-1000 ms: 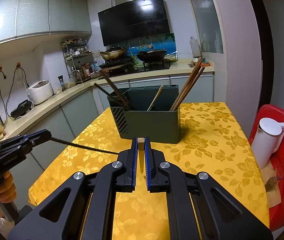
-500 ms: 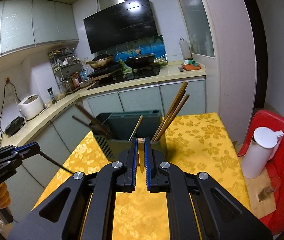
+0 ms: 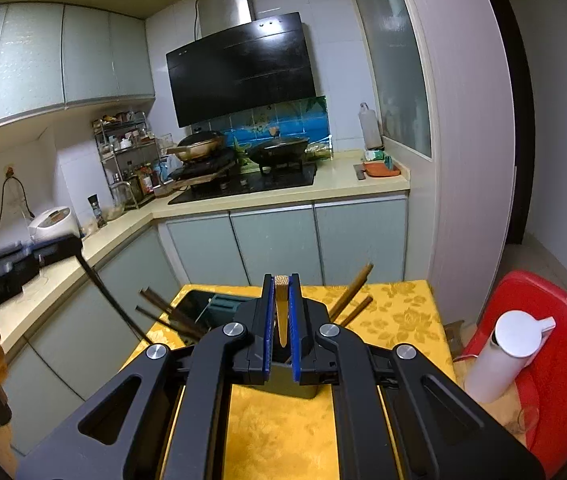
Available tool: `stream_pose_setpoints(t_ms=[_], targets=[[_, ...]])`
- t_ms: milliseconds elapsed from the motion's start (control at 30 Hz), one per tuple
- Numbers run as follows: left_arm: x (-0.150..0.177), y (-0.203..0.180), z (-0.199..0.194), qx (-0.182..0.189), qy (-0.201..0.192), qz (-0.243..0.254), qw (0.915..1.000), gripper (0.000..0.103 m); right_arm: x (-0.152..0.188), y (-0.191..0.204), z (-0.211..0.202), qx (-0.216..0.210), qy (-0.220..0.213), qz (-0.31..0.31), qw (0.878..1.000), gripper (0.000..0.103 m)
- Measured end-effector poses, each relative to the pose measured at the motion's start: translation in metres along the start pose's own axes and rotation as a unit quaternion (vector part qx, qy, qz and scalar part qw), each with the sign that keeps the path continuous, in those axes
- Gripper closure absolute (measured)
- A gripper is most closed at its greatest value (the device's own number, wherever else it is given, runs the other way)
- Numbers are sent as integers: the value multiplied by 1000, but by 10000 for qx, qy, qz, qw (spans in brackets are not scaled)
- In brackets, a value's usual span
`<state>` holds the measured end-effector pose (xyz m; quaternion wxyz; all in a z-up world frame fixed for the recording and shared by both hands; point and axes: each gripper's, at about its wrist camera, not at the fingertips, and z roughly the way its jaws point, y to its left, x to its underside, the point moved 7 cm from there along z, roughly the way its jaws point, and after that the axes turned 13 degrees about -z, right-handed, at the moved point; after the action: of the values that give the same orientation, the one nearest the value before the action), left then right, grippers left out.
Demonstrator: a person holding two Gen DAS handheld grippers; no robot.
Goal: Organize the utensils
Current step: 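Lift both chopsticks and carry them over the green holder, then lower both chopsticks into the holder and open both grippers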
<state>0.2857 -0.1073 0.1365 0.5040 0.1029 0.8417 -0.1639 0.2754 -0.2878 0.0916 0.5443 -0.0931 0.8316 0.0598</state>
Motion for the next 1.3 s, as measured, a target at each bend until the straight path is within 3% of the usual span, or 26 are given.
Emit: stream_pose_setpoints(t_ms=[167,400,800,967,1033,1100,1133,1167,1233,1300], targets=[[-33,-9,18,-28,-121,17,9999,96,-5,-11,18,-65,228,89,9997,96],[-45,-6,58,-110,-22,-65,9999,96,-2,-17,48,-123,662,150,9976,96],[2,9,125,-356,755,-52,9965,95,17,-2,100,-277,1409,93,9896,96],[21,23,141,-549,887,-93,9945,94,24,7,115,-260,1468,-39,9888,95],[23,28,143,-540,919,-149,9942,85,25,7,119,-240,1421,-55,9895,95],[20,33,140,-566,839,-238,9946,52,25,8,121,-228,1407,-78,9898,94],[18,35,137,-583,755,-265,9951,48,25,7,122,-218,1402,-72,9899,92],[16,37,134,-596,672,-273,9956,45,25,8,122,-207,1408,-64,9898,88],[14,38,128,-623,594,-259,9960,37,24,5,121,-139,1353,23,9907,61],[12,40,123,-685,486,-236,9962,29,22,4,120,-111,1304,107,9913,57]])
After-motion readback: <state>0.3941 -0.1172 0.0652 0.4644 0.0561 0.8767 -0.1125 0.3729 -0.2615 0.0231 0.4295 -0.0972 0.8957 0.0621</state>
